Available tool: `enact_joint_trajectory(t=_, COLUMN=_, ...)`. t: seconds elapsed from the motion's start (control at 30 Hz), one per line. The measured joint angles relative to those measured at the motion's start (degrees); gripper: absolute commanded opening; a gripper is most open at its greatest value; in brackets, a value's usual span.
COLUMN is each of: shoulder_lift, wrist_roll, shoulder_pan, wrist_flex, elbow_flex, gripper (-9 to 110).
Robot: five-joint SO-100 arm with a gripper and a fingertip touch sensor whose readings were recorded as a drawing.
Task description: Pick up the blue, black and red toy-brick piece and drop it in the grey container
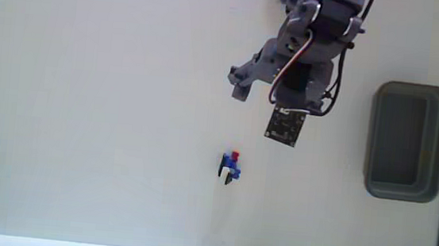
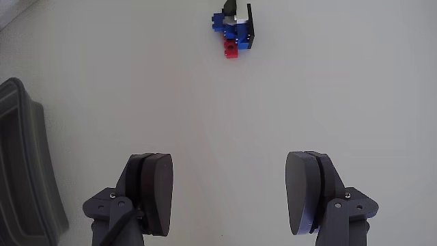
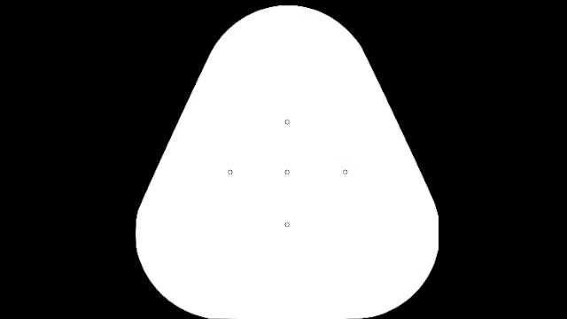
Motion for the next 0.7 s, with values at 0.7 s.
enact_joint_trajectory(t=0.7, shoulder_lift=-9.8, wrist_roll=0.0, shoulder_pan=0.1, wrist_flex=-8.1, elbow_flex=0.0, gripper=110)
